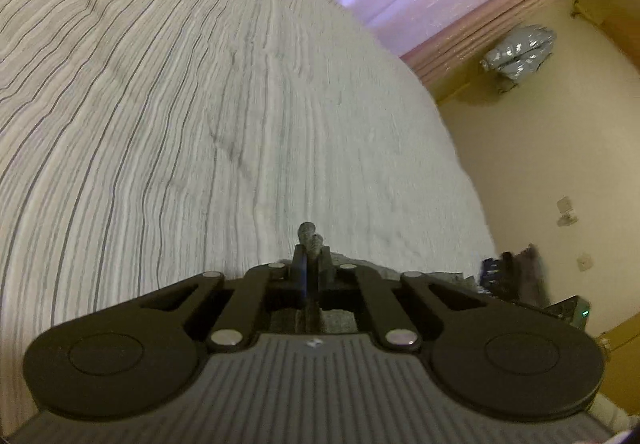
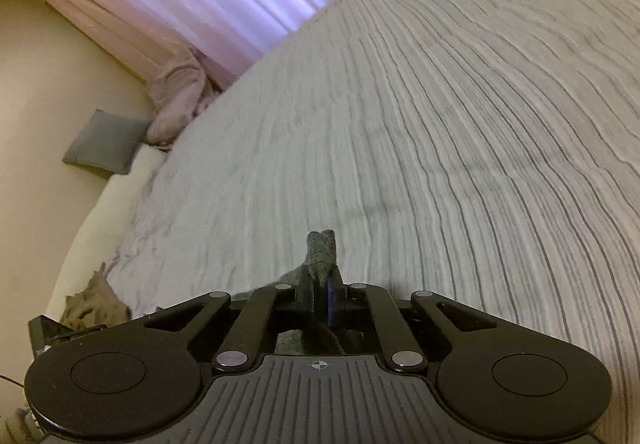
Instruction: Fold clothes
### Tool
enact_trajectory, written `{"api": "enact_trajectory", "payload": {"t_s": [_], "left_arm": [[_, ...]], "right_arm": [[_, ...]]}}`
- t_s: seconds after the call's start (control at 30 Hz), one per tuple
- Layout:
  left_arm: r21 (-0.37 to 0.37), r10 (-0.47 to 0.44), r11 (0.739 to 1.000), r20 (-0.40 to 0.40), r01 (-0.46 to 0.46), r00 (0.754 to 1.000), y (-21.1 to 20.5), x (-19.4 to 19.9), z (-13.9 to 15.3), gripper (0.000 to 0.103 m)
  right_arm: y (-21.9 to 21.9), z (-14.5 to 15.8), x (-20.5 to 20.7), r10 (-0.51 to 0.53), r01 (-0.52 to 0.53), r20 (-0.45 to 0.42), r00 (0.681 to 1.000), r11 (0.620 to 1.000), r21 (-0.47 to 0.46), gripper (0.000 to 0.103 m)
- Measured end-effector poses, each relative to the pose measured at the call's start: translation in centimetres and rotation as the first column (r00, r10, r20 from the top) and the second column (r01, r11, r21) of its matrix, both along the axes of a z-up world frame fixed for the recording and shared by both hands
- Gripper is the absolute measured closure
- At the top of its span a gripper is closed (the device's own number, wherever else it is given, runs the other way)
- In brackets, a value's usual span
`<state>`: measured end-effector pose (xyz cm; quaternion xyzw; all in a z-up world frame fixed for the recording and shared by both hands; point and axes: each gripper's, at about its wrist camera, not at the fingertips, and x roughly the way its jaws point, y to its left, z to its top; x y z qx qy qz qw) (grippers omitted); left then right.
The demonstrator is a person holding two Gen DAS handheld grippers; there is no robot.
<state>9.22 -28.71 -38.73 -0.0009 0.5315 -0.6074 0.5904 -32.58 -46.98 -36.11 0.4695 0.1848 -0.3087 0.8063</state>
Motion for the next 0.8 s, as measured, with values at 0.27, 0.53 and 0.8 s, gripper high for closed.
{"api": "enact_trajectory", "payload": {"t_s": [0.27,0.53,0.8], "left_arm": [[0.098,0.079,0.992,0.010,-0.079,0.997,1.2,-0.5,-1.7,0.085],[0.090,0.216,0.975,-0.139,-0.205,0.966,9.8,-1.2,0.0,0.075],[0.064,0.214,0.976,-0.096,-0.209,0.972,11.1,-4.5,0.9,0.070]], "right_arm": [[0.7,-3.2,-0.6,-0.149,0.158,-0.092,0.985,0.982,0.104,0.035],[7.5,-1.5,-5.6,-0.147,0.144,0.000,0.989,0.966,0.214,0.036],[12.9,-2.2,-2.8,-0.046,0.051,-0.029,0.998,0.979,0.198,0.055]]}}
